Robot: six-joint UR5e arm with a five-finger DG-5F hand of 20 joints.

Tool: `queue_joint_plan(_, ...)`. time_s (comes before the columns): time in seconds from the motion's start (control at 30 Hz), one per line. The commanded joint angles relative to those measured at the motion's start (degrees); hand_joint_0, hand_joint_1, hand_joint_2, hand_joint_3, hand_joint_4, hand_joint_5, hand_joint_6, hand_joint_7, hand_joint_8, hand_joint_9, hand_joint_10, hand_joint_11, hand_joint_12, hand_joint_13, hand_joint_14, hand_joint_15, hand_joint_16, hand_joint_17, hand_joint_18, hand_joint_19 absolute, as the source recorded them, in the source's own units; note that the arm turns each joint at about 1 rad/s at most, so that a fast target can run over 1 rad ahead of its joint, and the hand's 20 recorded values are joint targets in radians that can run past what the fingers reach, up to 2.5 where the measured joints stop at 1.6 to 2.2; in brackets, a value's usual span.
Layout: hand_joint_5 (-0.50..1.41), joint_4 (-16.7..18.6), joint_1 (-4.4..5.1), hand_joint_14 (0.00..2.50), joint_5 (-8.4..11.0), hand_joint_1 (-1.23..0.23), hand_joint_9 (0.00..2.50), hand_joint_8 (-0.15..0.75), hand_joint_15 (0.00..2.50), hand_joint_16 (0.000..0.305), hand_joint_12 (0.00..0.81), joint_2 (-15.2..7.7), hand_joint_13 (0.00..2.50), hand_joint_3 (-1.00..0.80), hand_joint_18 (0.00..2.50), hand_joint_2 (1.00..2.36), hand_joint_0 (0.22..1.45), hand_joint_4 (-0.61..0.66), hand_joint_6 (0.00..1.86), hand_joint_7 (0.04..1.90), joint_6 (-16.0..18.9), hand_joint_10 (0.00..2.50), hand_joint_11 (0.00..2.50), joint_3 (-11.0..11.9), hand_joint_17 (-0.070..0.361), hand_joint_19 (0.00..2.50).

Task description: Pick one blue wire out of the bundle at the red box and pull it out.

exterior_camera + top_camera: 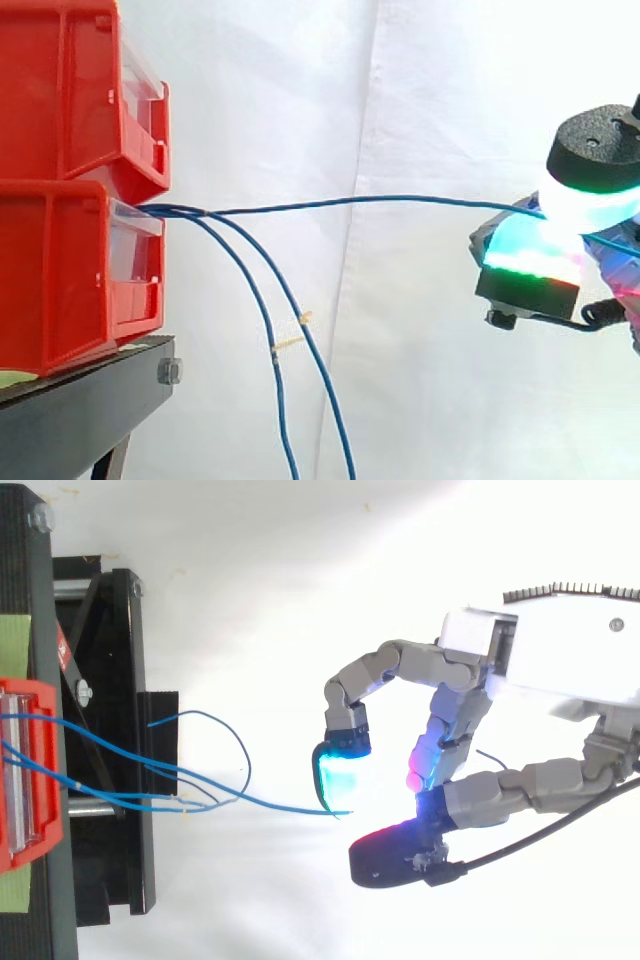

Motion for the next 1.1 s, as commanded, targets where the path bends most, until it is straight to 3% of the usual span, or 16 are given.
queue_joint_plan(0.0,-0.05,-0.02,0.03,0.02,-0.01,-0.79,1.35,0.377,0.56,0.064,0.47,0.03,1.29,-0.08,1.17,1.88,0.5,-0.15,0.92,1.44,0.04,0.01,0.45,0.0,0.144,0.48)
queue_joint_plan(0.23,-0.05,0.16,0.03,0.02,-0.1,-0.78,1.28,0.383,0.56,0.065,0.479,0.03,1.22,-0.1,1.15,1.95,0.48,-0.17,0.92,1.43,-0.31,0.01,0.44,0.0,0.145,0.46)
queue_joint_plan(0.33,-0.05,0.42,0.03,0.01,-0.1,-0.79,1.23,0.371,0.56,0.064,0.478,-0.15,1.19,-0.08,1.11,1.87,0.5,-0.17,0.93,1.42,-0.49,0.01,0.42,0.0,0.144,0.45)
queue_joint_plan(1.07,-0.05,0.6,0.03,0.01,-0.01,-0.79,1.11,0.37,0.55,0.062,0.46,-0.15,1.1,-0.1,1.05,1.87,0.5,-0.18,0.93,1.4,-0.66,0.0,0.31,0.0,0.139,0.44)
